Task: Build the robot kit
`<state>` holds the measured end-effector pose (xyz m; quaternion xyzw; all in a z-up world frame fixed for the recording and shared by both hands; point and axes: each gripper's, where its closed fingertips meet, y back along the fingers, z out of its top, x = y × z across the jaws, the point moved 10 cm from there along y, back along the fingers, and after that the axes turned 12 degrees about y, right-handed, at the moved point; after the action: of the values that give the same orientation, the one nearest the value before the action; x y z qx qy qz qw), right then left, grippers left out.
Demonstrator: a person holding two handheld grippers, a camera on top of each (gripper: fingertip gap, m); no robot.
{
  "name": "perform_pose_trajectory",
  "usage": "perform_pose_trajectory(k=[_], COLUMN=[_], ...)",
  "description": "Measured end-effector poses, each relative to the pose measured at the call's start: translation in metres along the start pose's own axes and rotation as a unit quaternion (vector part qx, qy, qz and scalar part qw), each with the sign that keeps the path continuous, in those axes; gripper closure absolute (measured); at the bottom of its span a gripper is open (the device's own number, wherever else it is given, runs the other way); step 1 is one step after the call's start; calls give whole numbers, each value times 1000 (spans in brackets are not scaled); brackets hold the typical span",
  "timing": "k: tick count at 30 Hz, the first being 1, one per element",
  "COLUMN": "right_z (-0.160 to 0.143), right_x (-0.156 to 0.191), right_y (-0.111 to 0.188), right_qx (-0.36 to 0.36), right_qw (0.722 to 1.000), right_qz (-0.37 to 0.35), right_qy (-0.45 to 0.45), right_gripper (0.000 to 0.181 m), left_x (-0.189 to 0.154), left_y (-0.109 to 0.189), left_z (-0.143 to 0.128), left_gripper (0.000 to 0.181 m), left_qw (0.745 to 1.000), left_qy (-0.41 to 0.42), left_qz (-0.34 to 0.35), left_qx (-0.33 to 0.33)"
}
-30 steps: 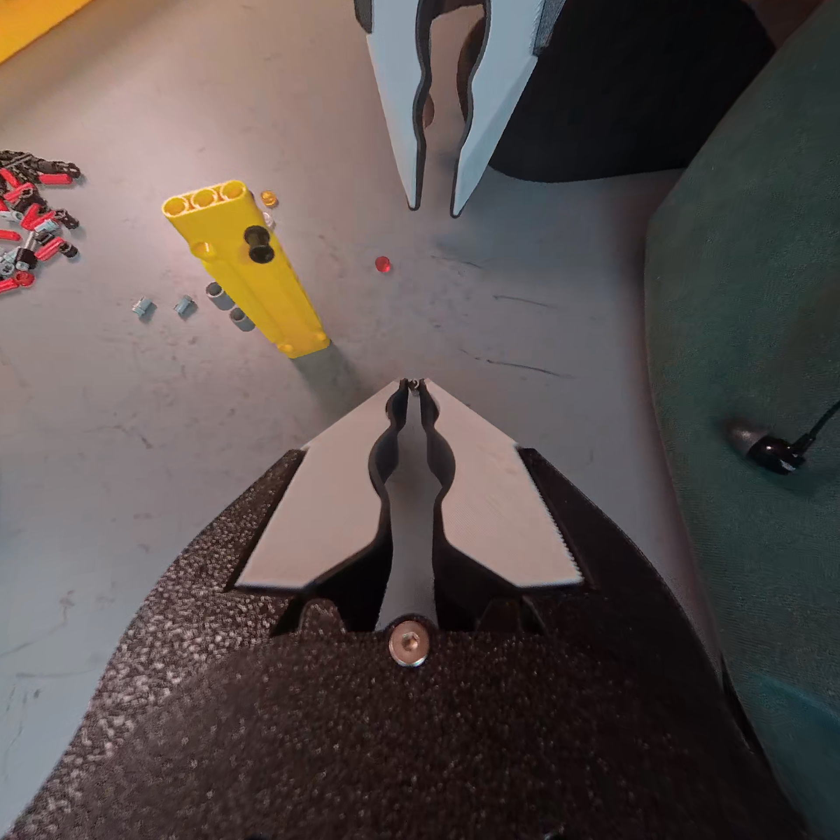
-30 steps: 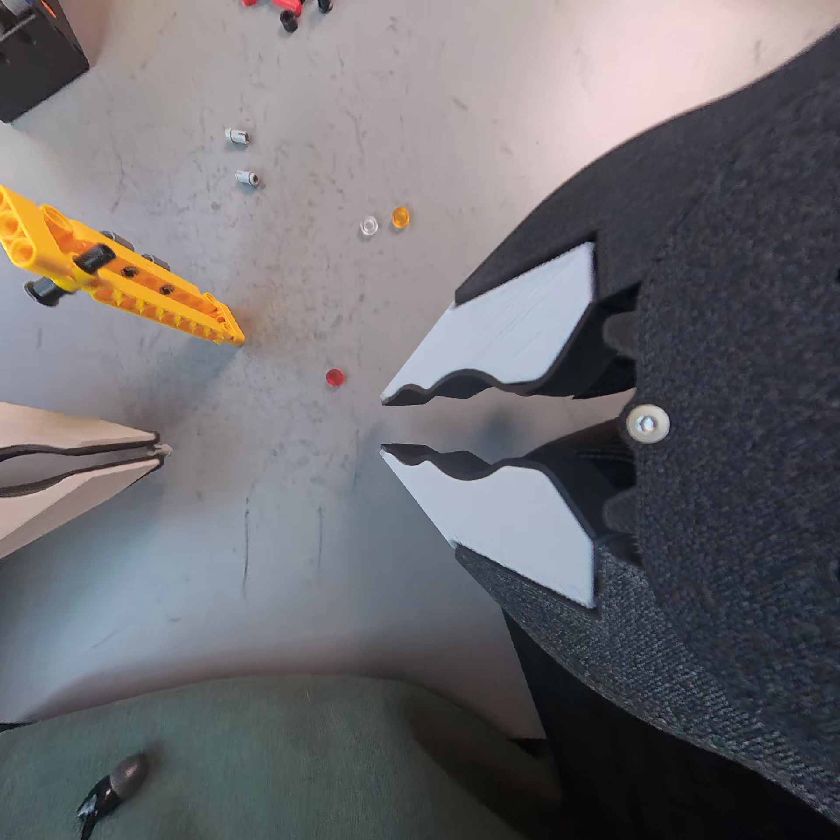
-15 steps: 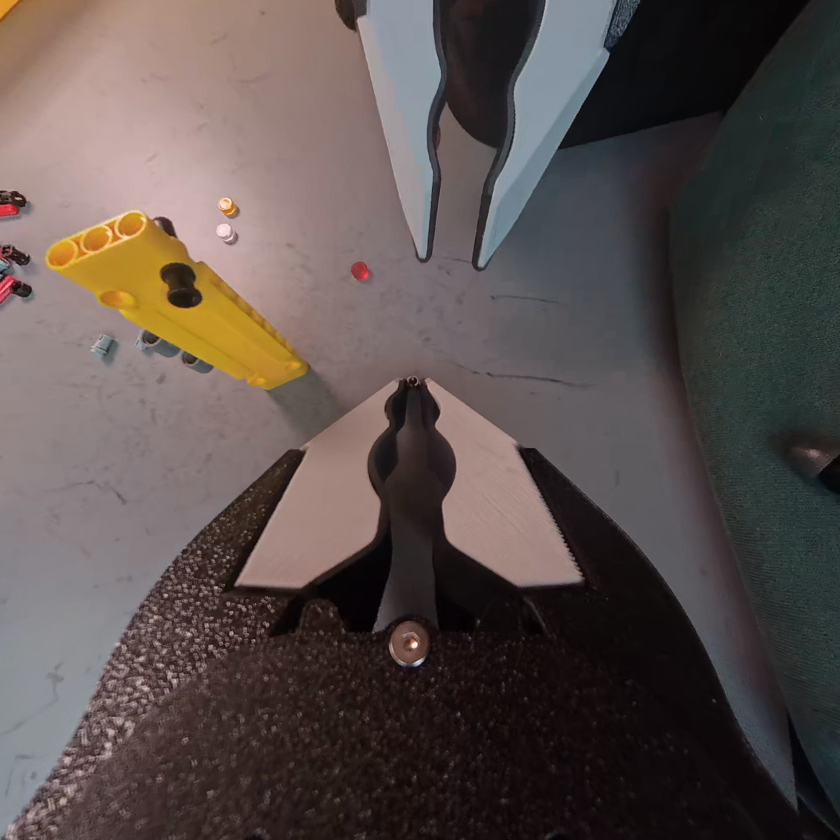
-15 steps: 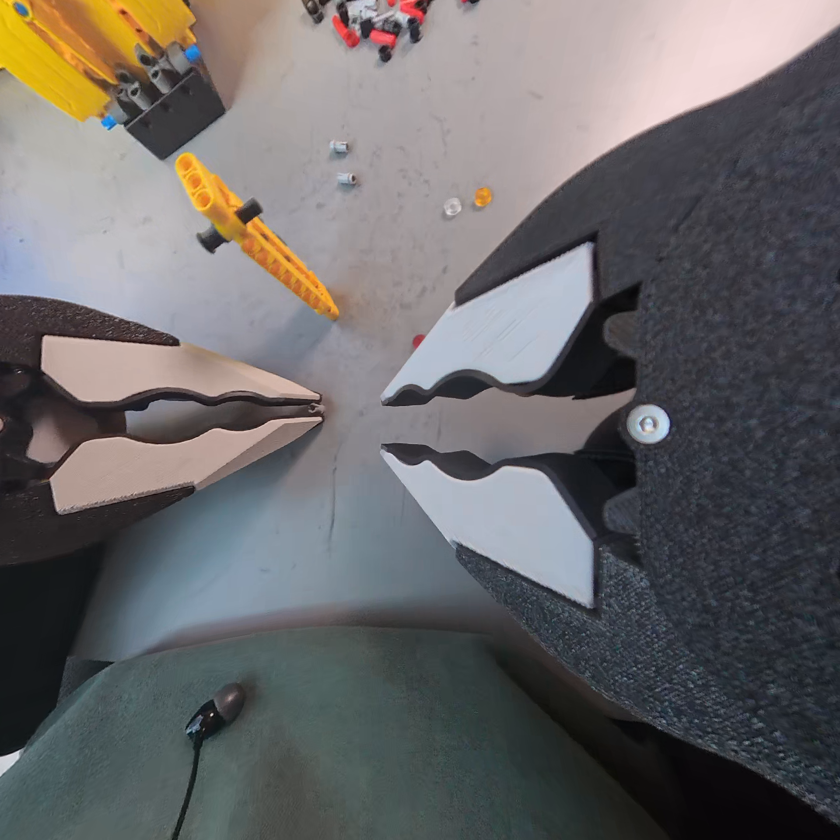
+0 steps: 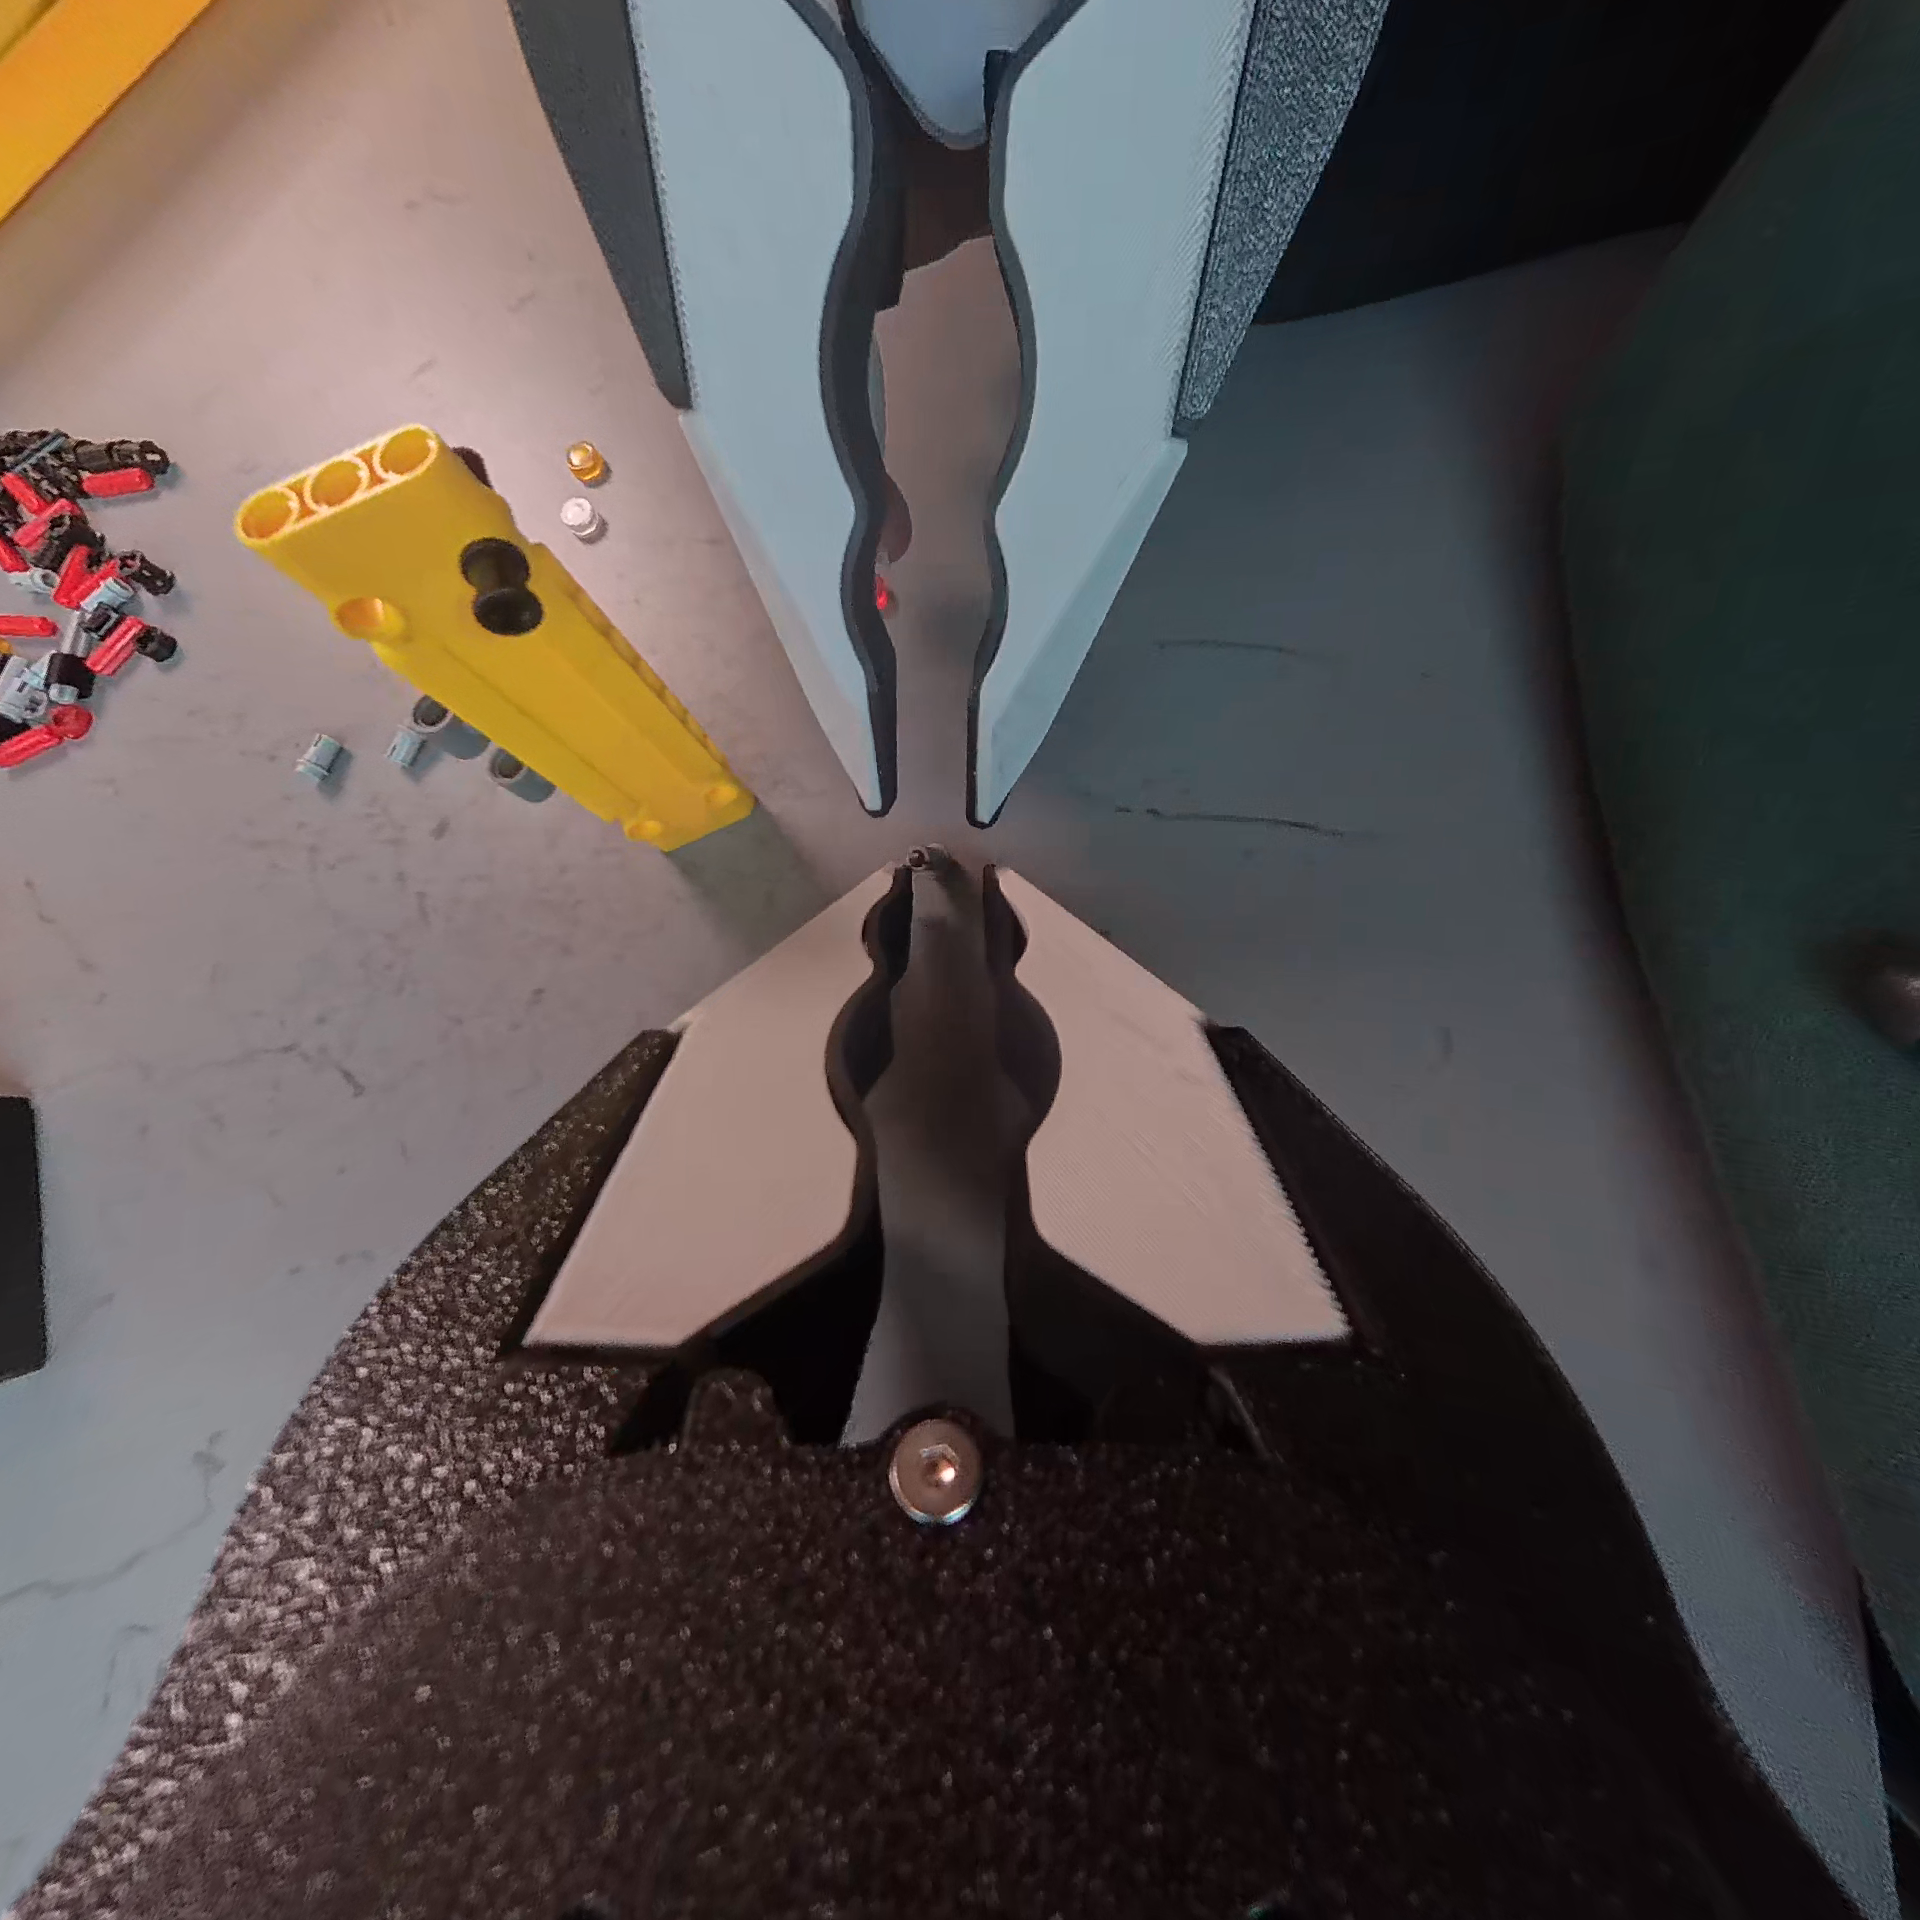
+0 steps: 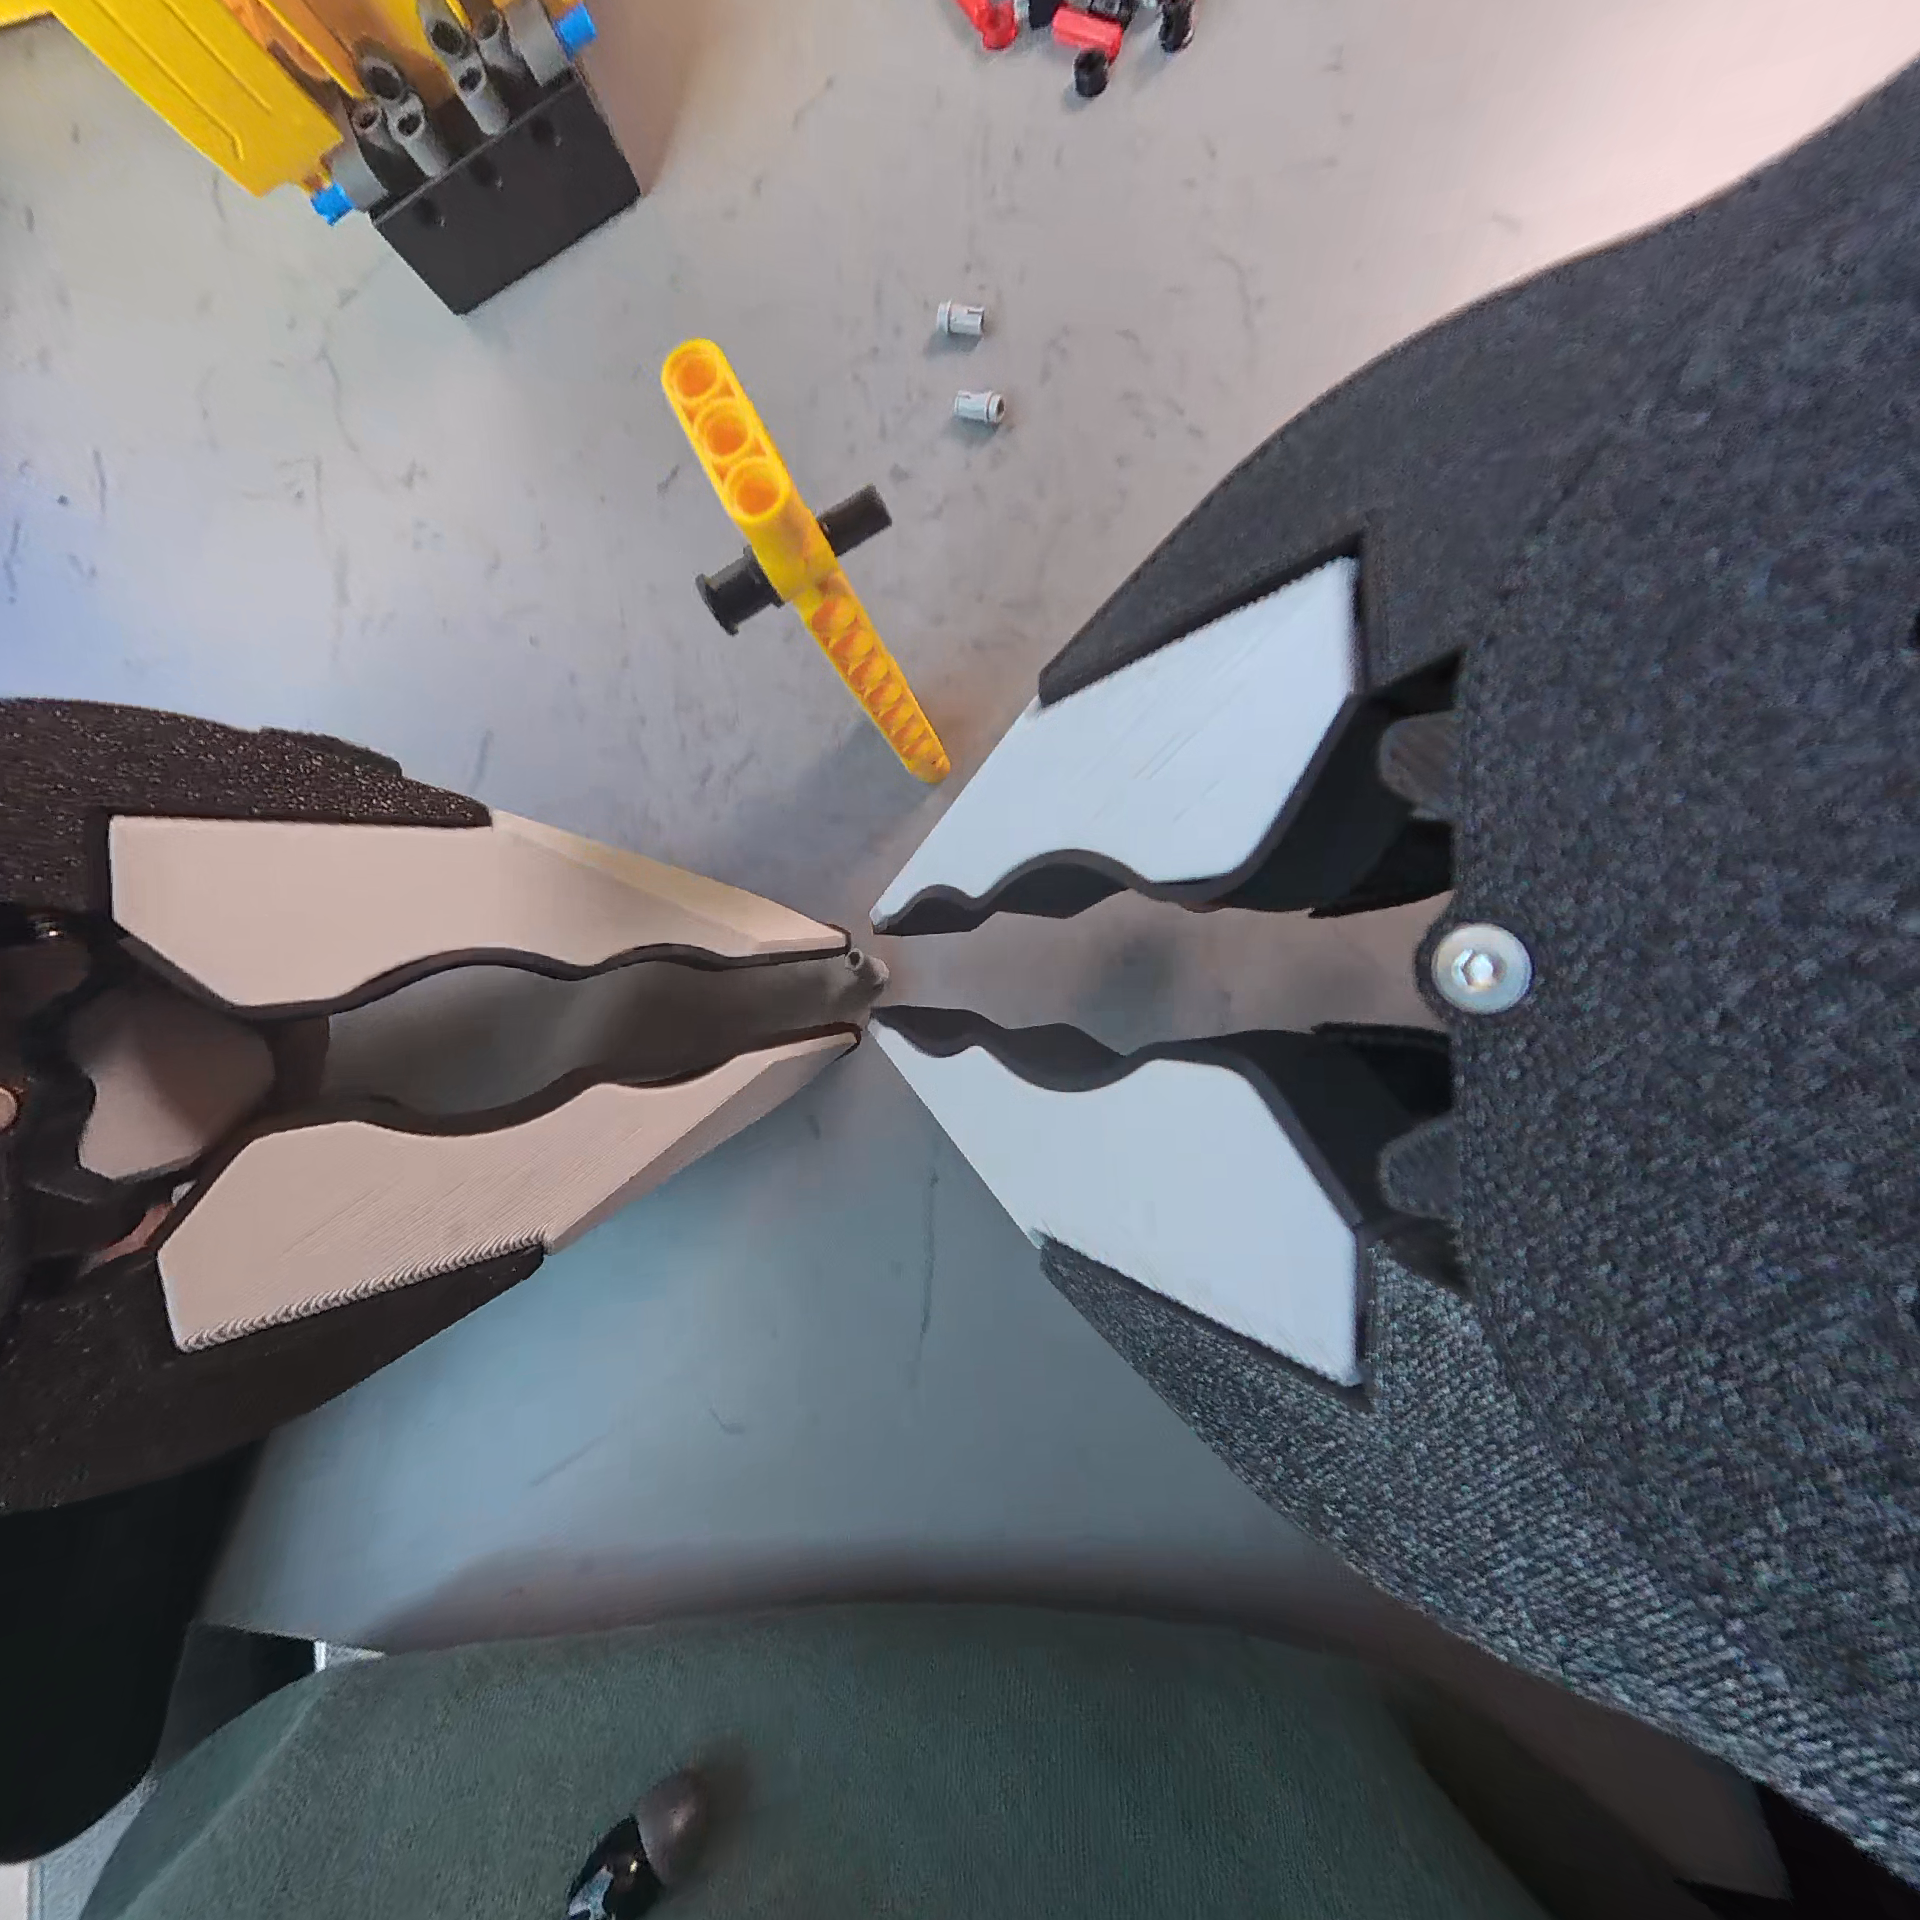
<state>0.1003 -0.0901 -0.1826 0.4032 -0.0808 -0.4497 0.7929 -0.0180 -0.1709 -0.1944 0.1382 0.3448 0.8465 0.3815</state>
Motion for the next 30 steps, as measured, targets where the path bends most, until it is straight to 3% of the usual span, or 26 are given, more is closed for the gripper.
perform_pose_trajectory(k=[21, 23, 26, 30], right_z=[1, 0, 8, 17], right_x=[-3, -2, -4, -14], right_y=[-11, -5, 13, 37], right_qx=[26, -1, -117, -289], right_qw=[999, 1000, 992, 948], right_qz=[24, 10, -12, -43], right_qy=[-25, -19, -41, -127], right_gripper=[176, 176, 176, 176], left_x=[4, 5, 10, 12], left_y=[6, 9, 20, 40], left_z=[-3, -3, 1, 15], left_gripper=[170, 170, 168, 166], left_qw=[1000, 1000, 997, 976], left_qy=[-5, 4, 32, 76], left_qz=[8, 0, -17, -68], left_qx=[-13, -25, -73, -194])
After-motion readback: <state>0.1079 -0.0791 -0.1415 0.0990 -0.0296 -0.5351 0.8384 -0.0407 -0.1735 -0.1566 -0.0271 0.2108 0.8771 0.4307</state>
